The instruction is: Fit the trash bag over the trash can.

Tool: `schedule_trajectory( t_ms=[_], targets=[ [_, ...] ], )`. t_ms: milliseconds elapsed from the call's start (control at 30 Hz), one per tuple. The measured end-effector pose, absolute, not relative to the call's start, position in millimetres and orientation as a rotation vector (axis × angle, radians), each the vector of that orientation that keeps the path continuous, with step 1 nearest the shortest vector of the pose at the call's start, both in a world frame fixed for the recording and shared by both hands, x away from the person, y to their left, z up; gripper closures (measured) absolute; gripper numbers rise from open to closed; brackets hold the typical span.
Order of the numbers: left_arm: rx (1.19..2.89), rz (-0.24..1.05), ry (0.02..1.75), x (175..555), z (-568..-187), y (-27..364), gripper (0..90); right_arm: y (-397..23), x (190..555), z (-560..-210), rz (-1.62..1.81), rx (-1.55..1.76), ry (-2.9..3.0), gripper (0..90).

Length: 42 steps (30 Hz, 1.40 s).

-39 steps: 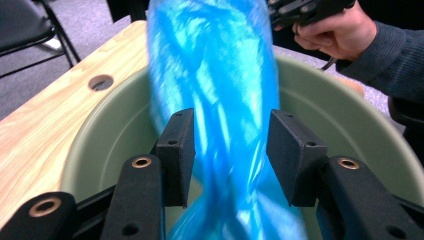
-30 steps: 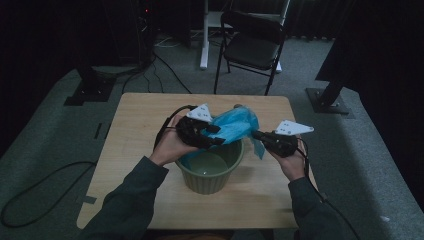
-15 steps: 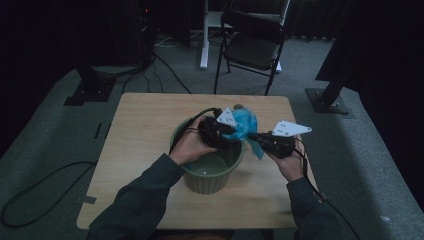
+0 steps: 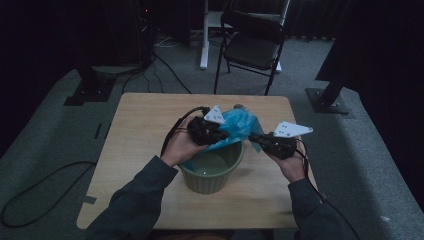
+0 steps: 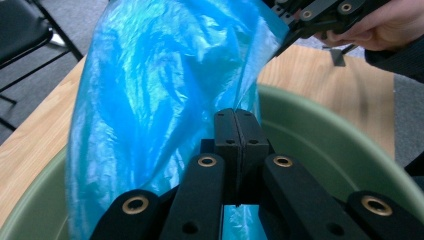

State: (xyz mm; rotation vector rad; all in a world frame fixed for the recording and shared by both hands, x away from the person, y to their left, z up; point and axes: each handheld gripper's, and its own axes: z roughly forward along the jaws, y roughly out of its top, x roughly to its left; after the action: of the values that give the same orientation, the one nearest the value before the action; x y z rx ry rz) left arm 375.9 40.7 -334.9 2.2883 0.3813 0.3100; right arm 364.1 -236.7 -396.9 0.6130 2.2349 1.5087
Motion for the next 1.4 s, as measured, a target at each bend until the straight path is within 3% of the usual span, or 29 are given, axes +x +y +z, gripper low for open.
schedule_trajectory(
  t_ms=[333, 800, 867, 933, 1133, 1300, 1400],
  targets=[
    [2.239, 0.286, 0.468, 377, -344, 77, 90.0, -230, 362, -397, 1.509, 0.575, 2.267, 88.0],
    [2.228, 0.305, 0.457, 371, -342, 79, 86.1, -224, 359, -390, 1.521, 0.546, 2.255, 90.0],
    [2.217, 0.321, 0.467, 370, -342, 77, 73.7, -222, 358, -389, 1.524, 0.533, 2.255, 90.0],
    [2.212, 0.334, 0.47, 370, -341, 73, 67.4, -221, 357, -388, 1.524, 0.527, 2.253, 90.0],
    [2.237, 0.379, 0.446, 367, -340, 59, 60.6, -220, 358, -388, 1.519, 0.533, 2.249, 90.0],
    [2.243, 0.389, 0.441, 367, -341, 52, 60.3, -223, 355, -387, 1.478, 0.532, 2.215, 71.9],
    [2.24, 0.383, 0.448, 368, -341, 53, 60.3, -228, 351, -387, 1.441, 0.543, 2.183, 66.6]
  ],
)
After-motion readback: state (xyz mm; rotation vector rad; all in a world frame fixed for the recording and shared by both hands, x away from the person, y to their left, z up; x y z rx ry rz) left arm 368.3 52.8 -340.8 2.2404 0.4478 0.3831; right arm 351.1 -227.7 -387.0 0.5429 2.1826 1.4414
